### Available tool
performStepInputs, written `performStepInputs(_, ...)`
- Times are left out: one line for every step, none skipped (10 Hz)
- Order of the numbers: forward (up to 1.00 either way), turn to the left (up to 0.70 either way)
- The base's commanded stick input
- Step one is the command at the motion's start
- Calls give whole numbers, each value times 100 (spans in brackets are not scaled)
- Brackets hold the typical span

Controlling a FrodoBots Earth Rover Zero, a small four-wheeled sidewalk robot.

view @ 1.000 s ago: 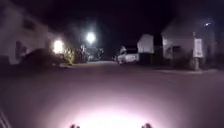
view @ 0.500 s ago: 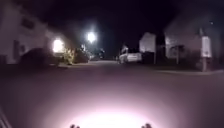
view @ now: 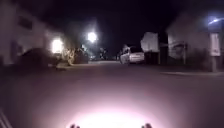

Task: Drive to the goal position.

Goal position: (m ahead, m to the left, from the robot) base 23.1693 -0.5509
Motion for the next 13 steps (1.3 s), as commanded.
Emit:
performStepInputs(100,0)
performStepInputs(100,0)
performStepInputs(100,0)
performStepInputs(100,0)
performStepInputs(100,0)
performStepInputs(100,0)
performStepInputs(100,0)
performStepInputs(100,0)
performStepInputs(100,0)
performStepInputs(100,0)
performStepInputs(100,0)
performStepInputs(100,0)
performStepInputs(100,0)
